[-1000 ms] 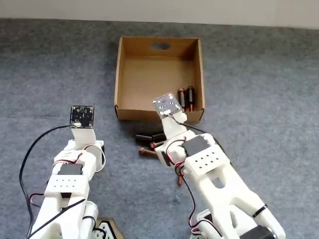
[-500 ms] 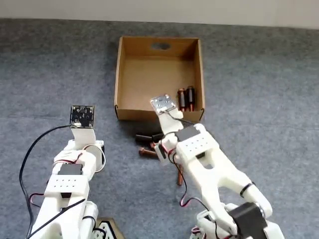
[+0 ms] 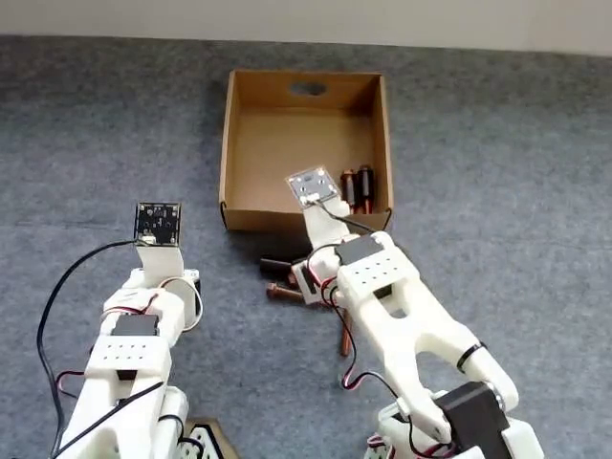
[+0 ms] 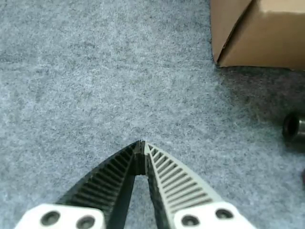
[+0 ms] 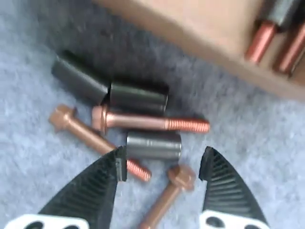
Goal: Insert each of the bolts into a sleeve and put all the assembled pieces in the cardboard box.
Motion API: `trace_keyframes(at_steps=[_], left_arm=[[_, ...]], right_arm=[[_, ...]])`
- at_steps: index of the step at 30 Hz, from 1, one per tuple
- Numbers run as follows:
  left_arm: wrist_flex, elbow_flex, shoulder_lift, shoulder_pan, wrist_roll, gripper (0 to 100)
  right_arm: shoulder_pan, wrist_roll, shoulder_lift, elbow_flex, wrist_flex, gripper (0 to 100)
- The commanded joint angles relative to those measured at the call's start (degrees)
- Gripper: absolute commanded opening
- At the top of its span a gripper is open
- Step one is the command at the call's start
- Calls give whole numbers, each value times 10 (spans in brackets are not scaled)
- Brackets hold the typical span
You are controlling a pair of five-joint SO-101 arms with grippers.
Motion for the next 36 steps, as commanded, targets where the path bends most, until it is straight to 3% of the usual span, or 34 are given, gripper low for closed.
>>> trace_keyframes(at_steps=[1, 25, 36], left_arm=[[-9, -3, -1, 7, -3, 18], [-9, -2, -3, 7, -3, 18], [-9, -2, -3, 7, -3, 18]], right_arm=[[-2, -5, 0, -2, -22, 238], [-19, -6, 1, 28, -23, 238], [-18, -58, 1, 27, -24, 238]])
